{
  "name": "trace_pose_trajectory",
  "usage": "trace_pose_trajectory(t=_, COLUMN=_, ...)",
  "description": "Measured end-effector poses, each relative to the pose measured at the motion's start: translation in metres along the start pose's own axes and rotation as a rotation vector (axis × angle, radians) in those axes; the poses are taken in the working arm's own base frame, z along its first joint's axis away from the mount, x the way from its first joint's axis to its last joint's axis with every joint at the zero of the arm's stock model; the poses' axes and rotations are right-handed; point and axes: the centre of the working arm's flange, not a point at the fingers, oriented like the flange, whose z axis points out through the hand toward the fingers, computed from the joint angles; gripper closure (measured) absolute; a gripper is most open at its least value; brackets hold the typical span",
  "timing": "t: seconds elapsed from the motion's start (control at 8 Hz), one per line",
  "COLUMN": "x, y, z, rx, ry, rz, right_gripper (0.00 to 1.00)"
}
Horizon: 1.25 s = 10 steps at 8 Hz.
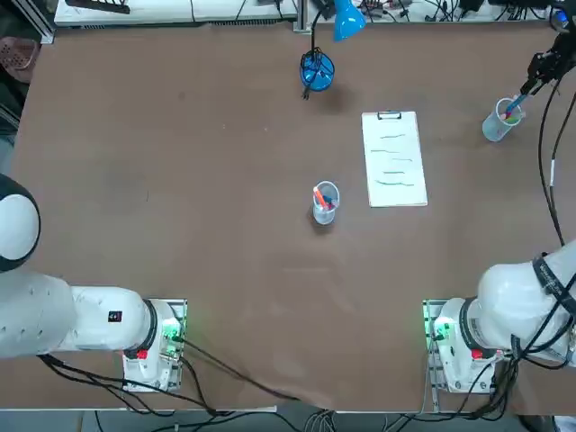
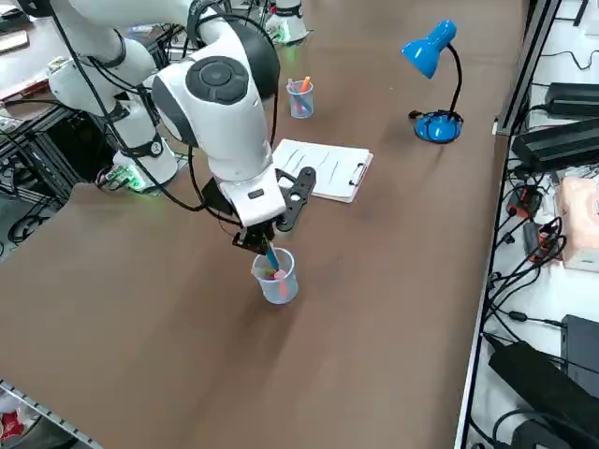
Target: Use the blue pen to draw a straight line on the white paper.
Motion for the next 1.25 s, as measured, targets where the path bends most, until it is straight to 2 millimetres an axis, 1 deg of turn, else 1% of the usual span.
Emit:
trace_pose_trajectory(t=0.25, x=-0.0011, y=0.0011, z=0.0028, rx=0.002, ry=-0.002, rz=0.0, right_gripper=0.78)
trace_pose_trajectory(t=0.75, x=-0.0006, y=-0.0046, z=0.0098, rx=0.013, ry=-0.013, rz=-0.015, right_gripper=0.78)
trace_pose_trajectory(t=1.25, x=0.0008, y=-0.0054, z=0.0027, rx=0.007, ry=0.003, rz=-0.072, right_gripper=0.78)
